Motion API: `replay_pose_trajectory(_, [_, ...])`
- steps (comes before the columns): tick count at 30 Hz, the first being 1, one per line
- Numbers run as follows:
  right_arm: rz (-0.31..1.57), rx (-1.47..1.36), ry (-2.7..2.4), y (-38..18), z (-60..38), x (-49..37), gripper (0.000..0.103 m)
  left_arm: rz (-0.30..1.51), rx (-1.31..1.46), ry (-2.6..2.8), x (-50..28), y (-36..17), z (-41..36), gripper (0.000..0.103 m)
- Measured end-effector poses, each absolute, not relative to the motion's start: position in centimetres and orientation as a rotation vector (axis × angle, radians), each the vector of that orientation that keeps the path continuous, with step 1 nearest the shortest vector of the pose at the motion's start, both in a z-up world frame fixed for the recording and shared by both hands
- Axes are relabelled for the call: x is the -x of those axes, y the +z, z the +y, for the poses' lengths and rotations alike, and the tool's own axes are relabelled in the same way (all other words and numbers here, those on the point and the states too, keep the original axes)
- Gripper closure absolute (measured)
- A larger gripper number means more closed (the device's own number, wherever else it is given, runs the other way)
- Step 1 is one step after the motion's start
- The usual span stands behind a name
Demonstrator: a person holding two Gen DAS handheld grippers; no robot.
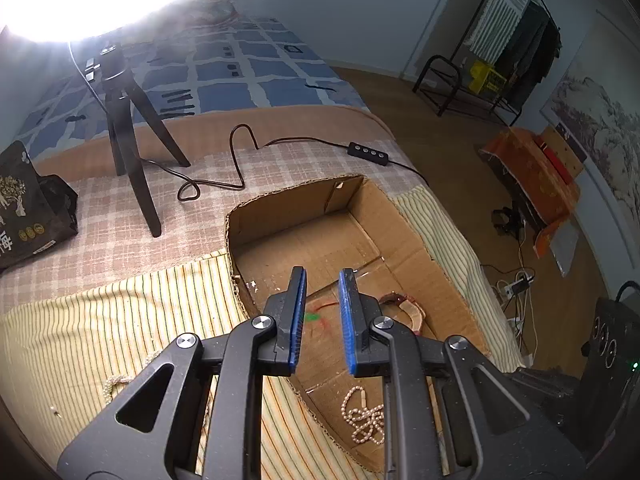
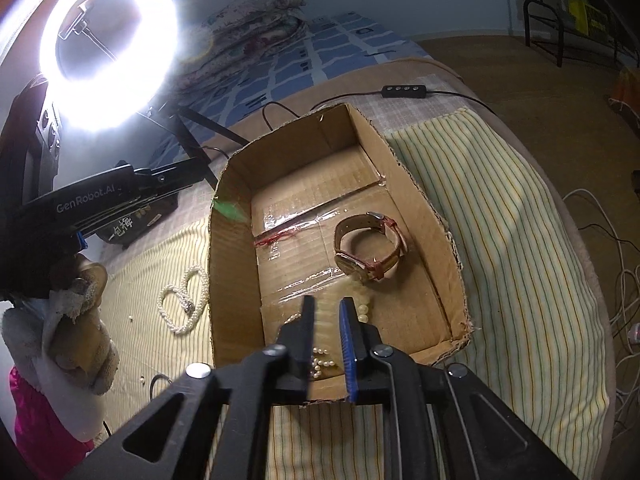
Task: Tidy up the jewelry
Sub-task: 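Carry the bracelet with the right tool into the box while the left tool releases the pendant there, then withdraw both open tools from the box back over the sheet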
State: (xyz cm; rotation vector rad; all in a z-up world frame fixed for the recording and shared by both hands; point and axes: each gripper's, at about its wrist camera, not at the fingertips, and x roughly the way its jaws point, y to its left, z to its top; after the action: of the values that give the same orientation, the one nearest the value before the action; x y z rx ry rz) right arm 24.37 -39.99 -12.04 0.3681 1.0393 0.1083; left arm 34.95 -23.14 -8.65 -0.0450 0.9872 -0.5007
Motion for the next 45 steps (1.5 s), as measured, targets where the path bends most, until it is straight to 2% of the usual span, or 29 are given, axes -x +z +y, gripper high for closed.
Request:
replay_pose_trajectory(16, [0.995, -0.323, 0.122, -10.1, -38.2, -23.5, 0.081, 0.938, 0.024, -0.462, -32.3, -5.9, -20.0, 0.088])
replay_pose_trajectory(23, [0.954, -0.307, 0.138, -8.2, -36.5, -22.8, 0.072, 0.893, 0.009, -0.423, -29.9, -3.6, -16.3, 0.088])
replay_pose_trajectory(25, [0.943, -0.304, 0.145, -7.7, -35.9, -22.5, 0.066, 0.875, -0.005, -0.404, -28.9, -2.9, -14.8, 0.088])
replay_pose_trajectory(27, [0.93, -0.297, 0.152, -7.3, -35.3, -22.3, 0.05, 0.864, -0.004, -0.388, -28.1, -2.3, -13.1, 0.088])
replay_pose_trajectory(30, [0.903, -0.268, 0.159, -6.5, -34.0, -22.0, 0.037, 0.857, 0.007, -0.364, -26.9, -1.8, -10.9, 0.088])
replay_pose_trajectory(39, [0.9, -0.237, 0.22, -6.1, -29.7, -21.5, 0.017, 0.874, 0.05, -0.299, -22.7, -2.2, -3.6, 0.088])
replay_pose_trajectory(41, [0.916, -0.222, 0.236, -6.3, -28.4, -21.5, 0.016, 0.879, 0.069, -0.279, -21.9, -2.5, -1.9, 0.078])
replay_pose_trajectory(42, [0.922, -0.218, 0.24, -6.4, -28.0, -21.5, 0.013, 0.878, 0.079, -0.269, -21.5, -2.7, -1.2, 0.068])
replay_pose_trajectory(45, [0.948, -0.202, 0.242, -6.8, -26.5, -21.5, 0.003, 0.887, 0.074, -0.243, -20.6, -3.4, 0.5, 0.066])
